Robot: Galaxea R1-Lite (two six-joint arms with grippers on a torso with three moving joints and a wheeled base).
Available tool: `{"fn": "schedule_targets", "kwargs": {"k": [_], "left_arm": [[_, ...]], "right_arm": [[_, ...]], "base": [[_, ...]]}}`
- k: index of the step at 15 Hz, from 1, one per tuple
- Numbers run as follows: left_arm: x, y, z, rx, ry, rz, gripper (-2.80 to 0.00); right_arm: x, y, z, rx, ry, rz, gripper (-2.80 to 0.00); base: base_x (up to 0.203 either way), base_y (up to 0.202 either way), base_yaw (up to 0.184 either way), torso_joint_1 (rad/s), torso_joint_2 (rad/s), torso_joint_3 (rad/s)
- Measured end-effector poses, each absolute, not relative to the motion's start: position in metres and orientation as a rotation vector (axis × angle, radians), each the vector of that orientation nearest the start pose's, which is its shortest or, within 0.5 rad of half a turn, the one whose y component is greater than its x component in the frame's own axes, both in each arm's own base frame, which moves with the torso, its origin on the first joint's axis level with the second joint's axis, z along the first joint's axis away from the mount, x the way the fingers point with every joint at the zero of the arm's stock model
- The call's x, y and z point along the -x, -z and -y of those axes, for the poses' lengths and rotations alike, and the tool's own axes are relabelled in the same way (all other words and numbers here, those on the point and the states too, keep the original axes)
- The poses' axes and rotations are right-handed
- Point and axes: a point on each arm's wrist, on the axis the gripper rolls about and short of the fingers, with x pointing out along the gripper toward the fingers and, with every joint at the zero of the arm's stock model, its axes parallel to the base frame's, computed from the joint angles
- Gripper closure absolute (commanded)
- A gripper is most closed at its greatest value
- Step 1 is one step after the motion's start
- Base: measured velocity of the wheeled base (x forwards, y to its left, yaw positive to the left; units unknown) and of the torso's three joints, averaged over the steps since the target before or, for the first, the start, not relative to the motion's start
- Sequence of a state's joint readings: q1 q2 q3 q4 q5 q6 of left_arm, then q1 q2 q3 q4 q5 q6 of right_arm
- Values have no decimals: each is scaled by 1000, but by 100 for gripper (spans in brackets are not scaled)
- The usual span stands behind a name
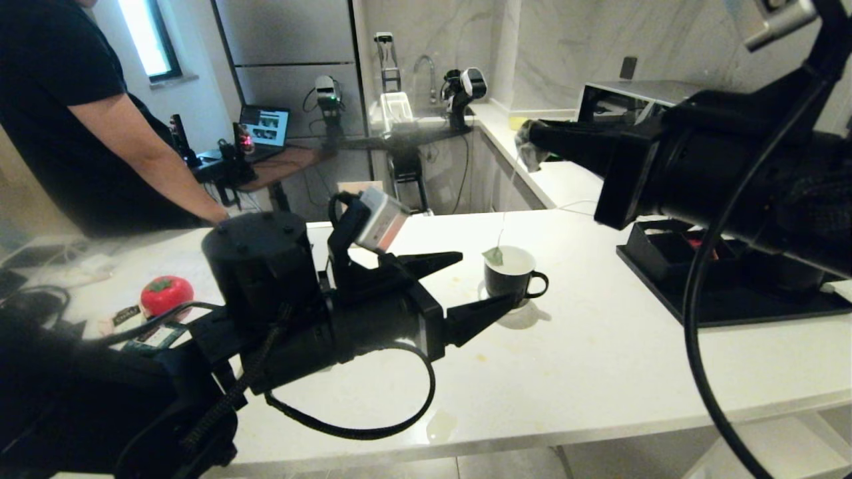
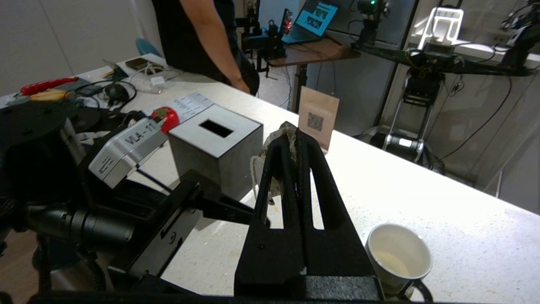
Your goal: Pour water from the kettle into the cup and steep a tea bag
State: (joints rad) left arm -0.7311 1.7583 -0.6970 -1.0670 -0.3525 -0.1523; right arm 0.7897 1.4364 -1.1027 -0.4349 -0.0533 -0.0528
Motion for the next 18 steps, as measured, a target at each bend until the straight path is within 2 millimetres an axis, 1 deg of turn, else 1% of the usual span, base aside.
{"fn": "schedule_targets", "kwargs": {"k": [2,6,13,18], "left_arm": [[-223,-180,213,133,1089,-74,-280],[-222,-180,213,68,1094,-36,-280],[-222,-180,214,67,1100,-34,-280],[-223,-181,216,67,1103,-27,-280]], "right_arm": [[-176,-320,-180,10,-744,107,0],[-175,-319,-181,10,-753,104,0],[-175,-316,-183,13,-756,95,0],[-176,-311,-185,11,-758,99,0]], "base": [[0,0,0,0,0,0],[0,0,0,0,0,0],[0,0,0,0,0,0],[0,0,0,0,0,0]]}}
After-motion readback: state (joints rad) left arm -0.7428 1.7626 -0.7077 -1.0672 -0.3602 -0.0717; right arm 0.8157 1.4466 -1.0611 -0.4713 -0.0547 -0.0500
